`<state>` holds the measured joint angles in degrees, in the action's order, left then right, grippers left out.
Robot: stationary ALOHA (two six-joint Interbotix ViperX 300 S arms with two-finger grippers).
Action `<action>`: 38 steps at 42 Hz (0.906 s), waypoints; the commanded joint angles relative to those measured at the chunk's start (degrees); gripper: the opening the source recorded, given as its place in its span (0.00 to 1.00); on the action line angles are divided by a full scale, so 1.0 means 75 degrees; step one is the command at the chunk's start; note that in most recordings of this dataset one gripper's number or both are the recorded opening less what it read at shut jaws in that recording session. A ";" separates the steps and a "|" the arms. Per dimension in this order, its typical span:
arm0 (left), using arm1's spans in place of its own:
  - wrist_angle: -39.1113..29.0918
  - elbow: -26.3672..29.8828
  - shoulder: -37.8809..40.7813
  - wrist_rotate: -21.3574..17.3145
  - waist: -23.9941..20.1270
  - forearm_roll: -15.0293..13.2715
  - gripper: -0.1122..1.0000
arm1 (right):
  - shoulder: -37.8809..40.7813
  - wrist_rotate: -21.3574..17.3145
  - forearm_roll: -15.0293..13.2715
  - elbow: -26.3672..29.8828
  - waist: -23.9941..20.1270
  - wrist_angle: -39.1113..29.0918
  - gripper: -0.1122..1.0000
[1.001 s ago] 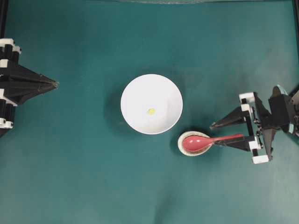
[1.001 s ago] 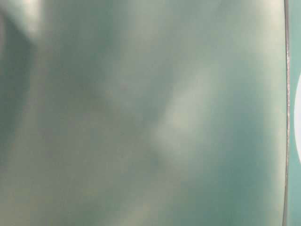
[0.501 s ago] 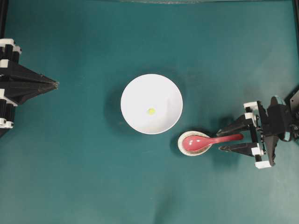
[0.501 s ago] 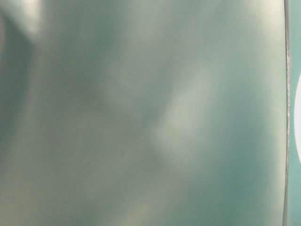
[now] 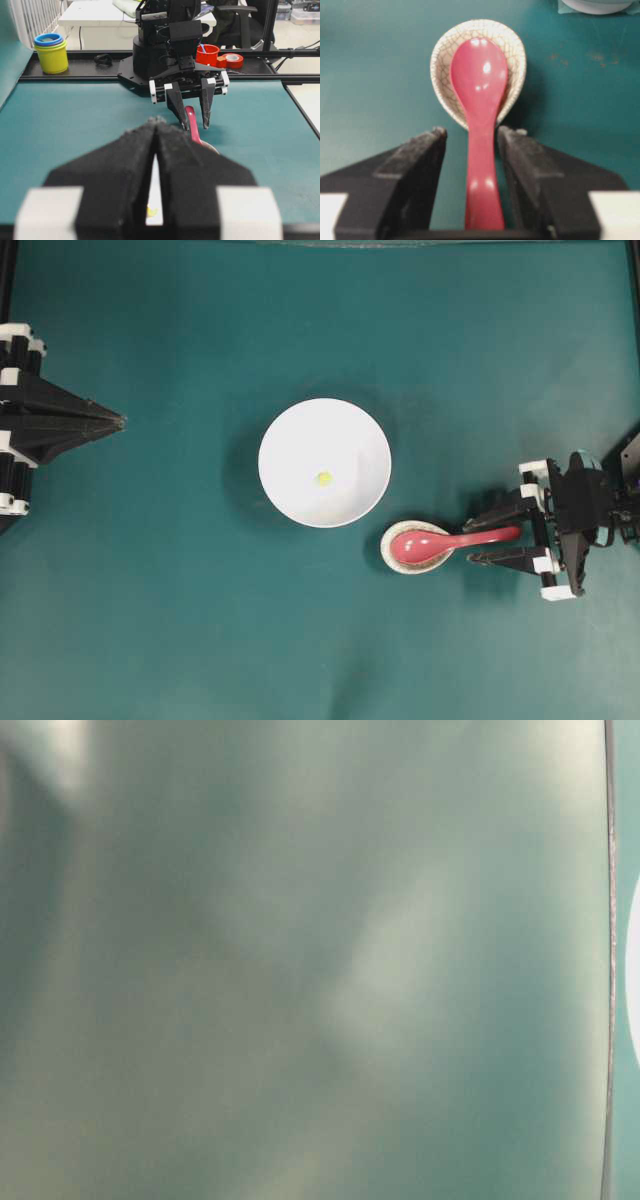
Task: Scoop the yellow hexagonal prism block from the bowl with a spoon using the right arm.
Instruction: 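Close the right gripper on the pink spoon handle, then lift the spoon and carry it over the white bowl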
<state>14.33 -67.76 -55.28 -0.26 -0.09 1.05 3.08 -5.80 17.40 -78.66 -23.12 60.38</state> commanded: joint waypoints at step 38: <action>0.0000 0.0129 0.0047 -0.0012 -0.0012 0.0012 0.10 | -0.0926 0.0035 0.0129 0.0129 0.0023 -0.0258 0.31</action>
<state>14.06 -67.76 -55.28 -0.26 -0.09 1.05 -0.70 -5.63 18.19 -78.22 -23.12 59.24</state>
